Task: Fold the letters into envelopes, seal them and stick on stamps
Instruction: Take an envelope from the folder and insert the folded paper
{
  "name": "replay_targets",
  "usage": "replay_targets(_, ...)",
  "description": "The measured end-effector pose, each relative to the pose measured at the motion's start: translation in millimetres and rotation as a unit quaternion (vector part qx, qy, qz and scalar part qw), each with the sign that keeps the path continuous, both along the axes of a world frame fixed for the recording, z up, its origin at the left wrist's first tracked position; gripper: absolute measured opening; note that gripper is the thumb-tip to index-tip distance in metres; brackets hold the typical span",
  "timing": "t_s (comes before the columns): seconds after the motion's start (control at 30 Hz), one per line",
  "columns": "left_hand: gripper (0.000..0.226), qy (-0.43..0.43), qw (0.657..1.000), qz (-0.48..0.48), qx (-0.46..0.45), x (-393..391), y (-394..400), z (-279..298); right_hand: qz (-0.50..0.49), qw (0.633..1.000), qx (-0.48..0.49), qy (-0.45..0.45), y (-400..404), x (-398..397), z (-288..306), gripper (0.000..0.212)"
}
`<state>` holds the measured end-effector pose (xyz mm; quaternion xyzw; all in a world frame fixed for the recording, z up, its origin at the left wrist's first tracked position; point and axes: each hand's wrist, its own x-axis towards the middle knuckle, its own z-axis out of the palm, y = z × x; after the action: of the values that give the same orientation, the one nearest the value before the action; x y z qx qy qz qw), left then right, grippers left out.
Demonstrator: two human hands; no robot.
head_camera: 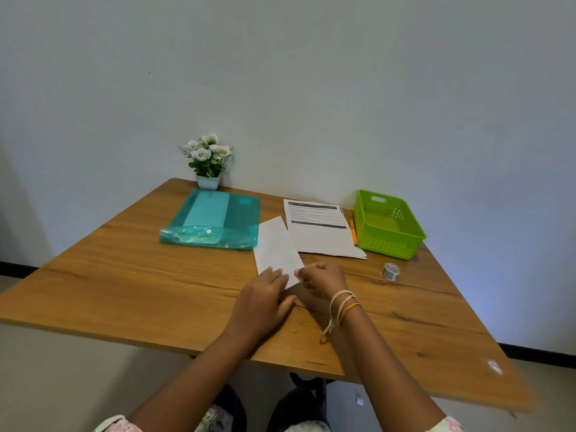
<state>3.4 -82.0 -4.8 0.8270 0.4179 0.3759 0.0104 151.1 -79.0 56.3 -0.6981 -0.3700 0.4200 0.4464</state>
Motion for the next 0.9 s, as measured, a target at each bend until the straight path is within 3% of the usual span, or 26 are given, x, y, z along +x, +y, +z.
replay_targets(0.1,0.034,-0.023,0.999,0.019,0.023,-2.8,-2.2,1.0,0.034,0.996,0.065,-0.045,-5.8,-5.6,11.0,0.012)
replay_targets(0.17,0.033,-0.09,0.996,0.02,0.006,-5.2,-7.5,7.5,0.072,0.992,0.089,-0.053,-9.2,-8.8,17.3,0.019)
replay_targets(0.3,0.031,-0.263,0.963,0.051,-0.033,-9.8,-3.2,27.4,0.12,0.987,0.095,0.042,-9.0,-8.0,14.9,0.045)
replay_targets(0.43,0.025,-0.415,0.905,0.081,-0.057,-13.6,9.5,54.2,0.088,0.989,0.096,0.062,-7.7,-4.1,6.0,0.035)
replay_targets(0.53,0.026,-0.505,0.851,0.068,-0.127,-18.7,20.7,68.1,0.015,0.99,0.121,0.069,-2.0,2.2,-2.4,0.018)
replay_targets(0.6,0.03,-0.555,0.805,0.051,-0.204,-24.3,32.8,70.6,-0.057,0.988,0.142,0.013,4.5,12.4,-10.6,0.019)
replay_targets(0.67,0.033,-0.581,0.758,0.024,-0.295,-31.0,44.6,68.1,-0.115,0.982,0.141,-0.05,5.6,23.8,-13.3,0.041)
replay_targets(0.73,0.032,-0.568,0.739,0.015,-0.363,-36.8,53.1,61.5,-0.152,0.976,0.145,-0.062,2.4,35.4,-12.8,0.056)
replay_targets(0.9,0.028,-0.538,0.69,0.032,-0.484,-40.1,62.5,47.2,-0.197,0.975,0.099,-0.034,-0.5,62.1,-28.7,0.06)
